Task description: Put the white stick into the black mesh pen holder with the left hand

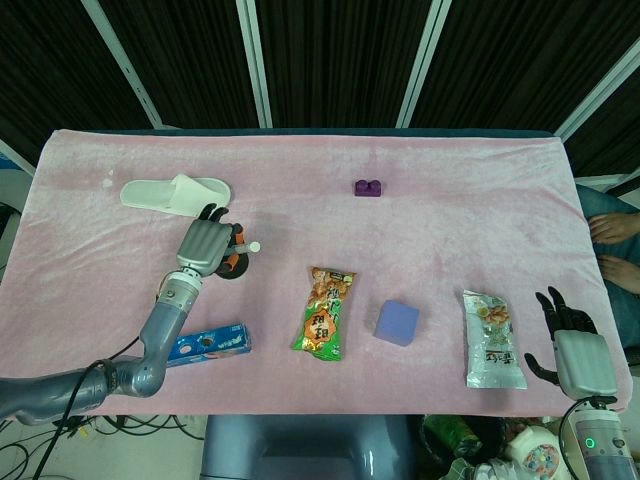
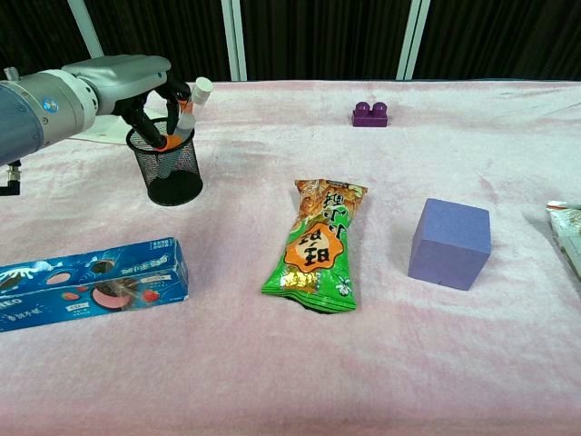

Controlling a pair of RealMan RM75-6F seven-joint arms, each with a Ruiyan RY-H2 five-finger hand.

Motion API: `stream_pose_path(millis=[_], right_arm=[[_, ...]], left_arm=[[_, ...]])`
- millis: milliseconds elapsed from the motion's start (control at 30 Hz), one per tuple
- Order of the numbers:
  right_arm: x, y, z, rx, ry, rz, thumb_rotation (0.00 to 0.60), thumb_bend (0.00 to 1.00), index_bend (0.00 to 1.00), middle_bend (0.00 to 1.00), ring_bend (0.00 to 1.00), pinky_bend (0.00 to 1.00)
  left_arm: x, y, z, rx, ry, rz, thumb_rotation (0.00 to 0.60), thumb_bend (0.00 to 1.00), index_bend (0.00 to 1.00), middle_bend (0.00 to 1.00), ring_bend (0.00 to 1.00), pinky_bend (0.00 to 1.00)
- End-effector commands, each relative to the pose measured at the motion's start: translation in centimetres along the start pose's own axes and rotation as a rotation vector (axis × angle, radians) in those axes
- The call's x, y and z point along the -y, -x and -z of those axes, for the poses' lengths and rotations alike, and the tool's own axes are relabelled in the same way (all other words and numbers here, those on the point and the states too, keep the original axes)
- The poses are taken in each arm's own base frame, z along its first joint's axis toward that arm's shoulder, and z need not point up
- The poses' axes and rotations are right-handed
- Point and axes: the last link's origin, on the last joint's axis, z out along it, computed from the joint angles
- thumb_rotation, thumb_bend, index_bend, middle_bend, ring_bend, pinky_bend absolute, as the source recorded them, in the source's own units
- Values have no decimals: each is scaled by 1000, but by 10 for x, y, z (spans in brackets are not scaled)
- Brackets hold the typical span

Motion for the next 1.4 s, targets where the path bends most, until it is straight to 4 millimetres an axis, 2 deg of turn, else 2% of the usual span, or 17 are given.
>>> stream_pose_path(millis=[33,567,967,1133,1400], right_arm=[[0,0,0,0,0,0,600,177,9,17,180,158],[0,0,0,-2,-3,3,600,177,9,17,180,158],[0,0,0,-3,-5,4,600,177,9,17,180,158],[-1,-1,0,-3,-6,4,600,177,9,17,180,158],[0,0,1,-1,-5,7,600,177,9,17,180,158]], left_arm=[[0,0,0,0,0,1,600,394,566,522,131,90],[13,-1,2,-8,-17,3,600,394,571,523,130,90],[9,-11,10,-23,19,45,600,396,572,523,130,90],[6,-24,18,-23,29,69,600,395,573,523,130,90],[0,-56,36,-77,78,107,600,395,578,525,130,90]])
